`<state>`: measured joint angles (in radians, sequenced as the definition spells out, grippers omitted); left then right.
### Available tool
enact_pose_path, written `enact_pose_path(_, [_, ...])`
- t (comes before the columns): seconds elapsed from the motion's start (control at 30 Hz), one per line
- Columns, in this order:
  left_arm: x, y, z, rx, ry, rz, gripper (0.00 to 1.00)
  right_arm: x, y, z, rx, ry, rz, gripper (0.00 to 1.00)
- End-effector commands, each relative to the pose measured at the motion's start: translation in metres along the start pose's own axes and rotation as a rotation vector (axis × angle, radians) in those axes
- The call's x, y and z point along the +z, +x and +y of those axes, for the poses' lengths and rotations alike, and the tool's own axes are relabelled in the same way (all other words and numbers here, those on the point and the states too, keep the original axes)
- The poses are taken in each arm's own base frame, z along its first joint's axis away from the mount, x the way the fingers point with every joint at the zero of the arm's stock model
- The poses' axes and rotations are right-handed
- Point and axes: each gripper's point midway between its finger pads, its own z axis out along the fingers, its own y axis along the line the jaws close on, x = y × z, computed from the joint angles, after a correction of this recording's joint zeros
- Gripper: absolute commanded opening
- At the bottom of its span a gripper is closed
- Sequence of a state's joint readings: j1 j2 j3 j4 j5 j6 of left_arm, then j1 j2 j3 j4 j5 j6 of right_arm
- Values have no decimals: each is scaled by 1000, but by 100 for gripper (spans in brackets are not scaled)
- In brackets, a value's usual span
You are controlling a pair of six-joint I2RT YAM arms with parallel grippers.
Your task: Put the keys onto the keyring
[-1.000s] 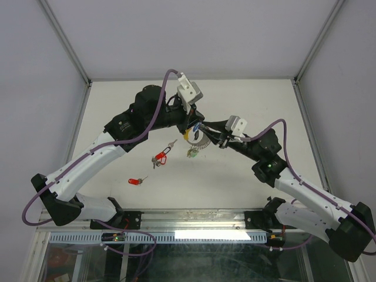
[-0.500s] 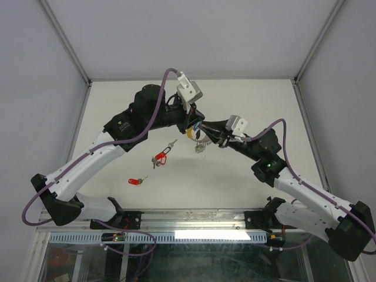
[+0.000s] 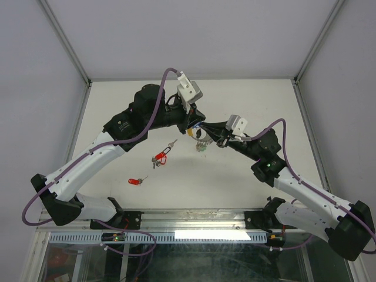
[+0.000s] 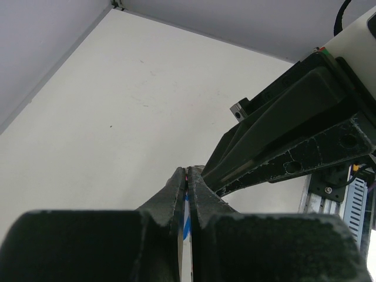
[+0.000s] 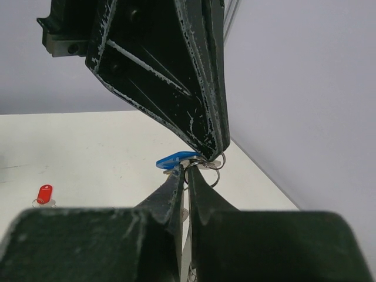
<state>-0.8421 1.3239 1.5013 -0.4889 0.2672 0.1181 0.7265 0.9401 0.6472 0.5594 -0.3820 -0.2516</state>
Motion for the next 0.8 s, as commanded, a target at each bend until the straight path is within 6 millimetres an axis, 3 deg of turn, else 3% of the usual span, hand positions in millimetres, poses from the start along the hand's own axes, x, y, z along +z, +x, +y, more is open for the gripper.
enact_pose_path(0.0, [-9,-41,-1,17,11,-116,0,6,-43,-11,-41,35,-123,1])
enact_pose_path(0.77, [-13,-31,14,91,-60,-62,0,-7,-52,21,-90,-135,-155,0])
